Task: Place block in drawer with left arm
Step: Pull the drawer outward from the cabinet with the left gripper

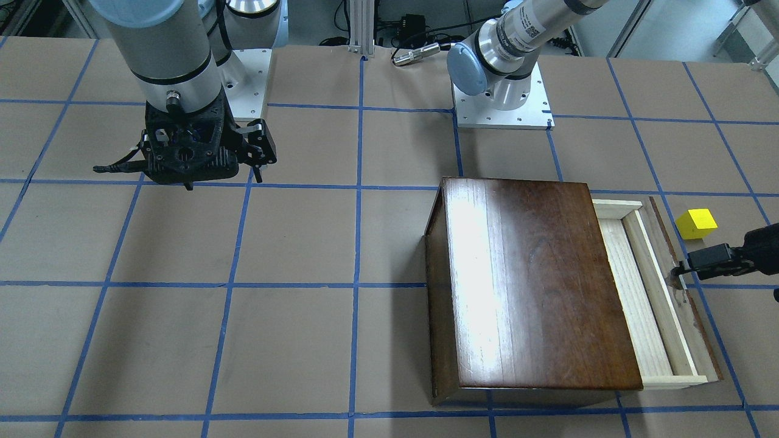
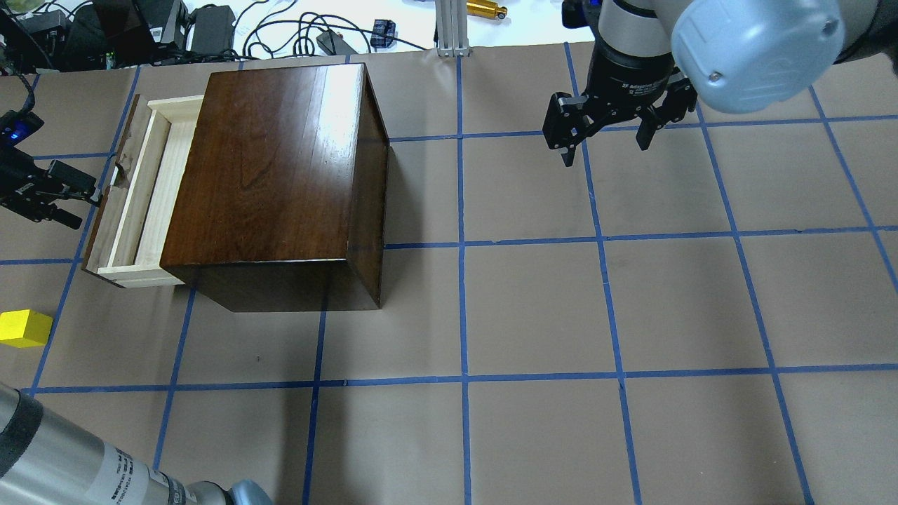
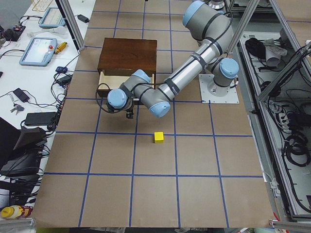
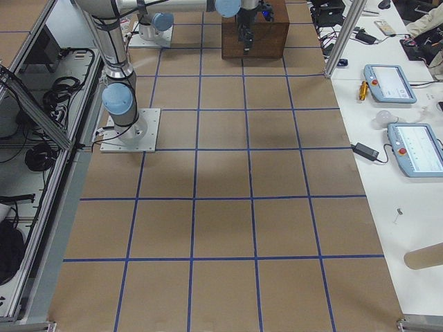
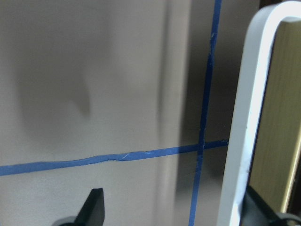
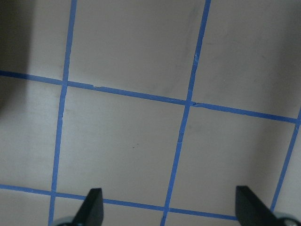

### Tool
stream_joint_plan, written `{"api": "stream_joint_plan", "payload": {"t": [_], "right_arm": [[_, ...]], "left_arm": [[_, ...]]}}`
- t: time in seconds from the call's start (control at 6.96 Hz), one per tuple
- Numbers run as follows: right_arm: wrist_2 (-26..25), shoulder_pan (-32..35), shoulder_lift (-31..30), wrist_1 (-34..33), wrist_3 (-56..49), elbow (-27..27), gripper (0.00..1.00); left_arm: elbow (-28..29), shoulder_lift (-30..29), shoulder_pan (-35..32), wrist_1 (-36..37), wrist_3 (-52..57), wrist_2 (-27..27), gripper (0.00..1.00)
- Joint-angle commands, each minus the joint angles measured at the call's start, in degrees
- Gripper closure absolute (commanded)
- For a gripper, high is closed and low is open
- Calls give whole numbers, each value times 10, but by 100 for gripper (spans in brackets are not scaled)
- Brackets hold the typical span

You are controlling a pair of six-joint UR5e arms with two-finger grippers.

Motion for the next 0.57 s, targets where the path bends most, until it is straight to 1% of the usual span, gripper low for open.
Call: {"api": "stream_joint_plan", "payload": {"t": [0.0,0.43], "right_arm": [[0,0,0,0,0,0,0],[0,0,0,0,1,0,0]], "left_arm": [[0,4,1,-1,2,0,0],[9,50,-9,-9,-3,1,0]]}}
